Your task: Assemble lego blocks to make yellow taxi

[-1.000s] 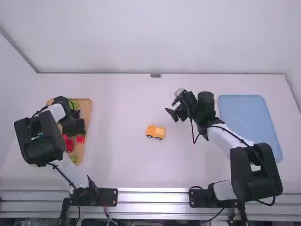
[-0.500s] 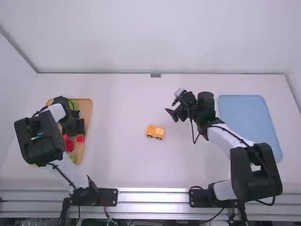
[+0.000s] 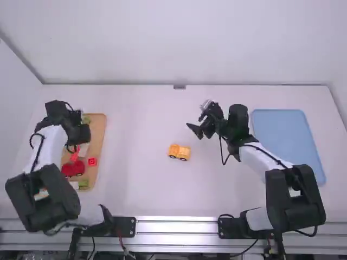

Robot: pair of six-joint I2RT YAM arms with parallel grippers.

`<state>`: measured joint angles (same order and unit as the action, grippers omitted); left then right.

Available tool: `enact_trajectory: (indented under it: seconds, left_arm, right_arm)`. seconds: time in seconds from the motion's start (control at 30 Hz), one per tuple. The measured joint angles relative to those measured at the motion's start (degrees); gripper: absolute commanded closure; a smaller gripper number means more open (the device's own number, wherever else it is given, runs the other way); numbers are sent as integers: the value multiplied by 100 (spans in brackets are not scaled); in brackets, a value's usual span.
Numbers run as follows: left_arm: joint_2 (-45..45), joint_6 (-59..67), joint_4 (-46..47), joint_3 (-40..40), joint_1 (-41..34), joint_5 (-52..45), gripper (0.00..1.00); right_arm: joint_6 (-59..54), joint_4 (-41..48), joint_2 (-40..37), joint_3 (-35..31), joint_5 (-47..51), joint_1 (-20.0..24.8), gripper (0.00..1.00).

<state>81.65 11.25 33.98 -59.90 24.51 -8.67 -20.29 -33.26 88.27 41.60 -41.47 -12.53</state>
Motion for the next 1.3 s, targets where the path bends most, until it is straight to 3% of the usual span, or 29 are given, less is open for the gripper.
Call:
enact_trajectory:
  seconds: [0.27,0.47,0.6,0.9,1.1,1.3]
  left_arm:
    - [-1556,702,-1093,1088,-949,-1744,75]
    - [-1648,828,-2050,1462,-1650,-2789,76]
    - [-1377,844,-2841,1508,-2168,-3517,76]
    - [-363,826,-4590,1530,-2706,-4911,78]
    - [433,289,-5993,1534,-2769,-5482,79]
    - [881,-175,-6999,1541,-2793,-5987,82]
  right_arm:
    - [782,-911,0,4,-673,0,2]
    - [1141,-796,306,555,-1593,-98,2]
    - [1497,-813,990,1311,-2317,-302,1]
    - [2061,-927,2168,2424,-4151,-404,12]
    - [2245,-938,2214,2621,-4544,-649,12]
    - [2389,-876,2214,2621,-4645,-678,22]
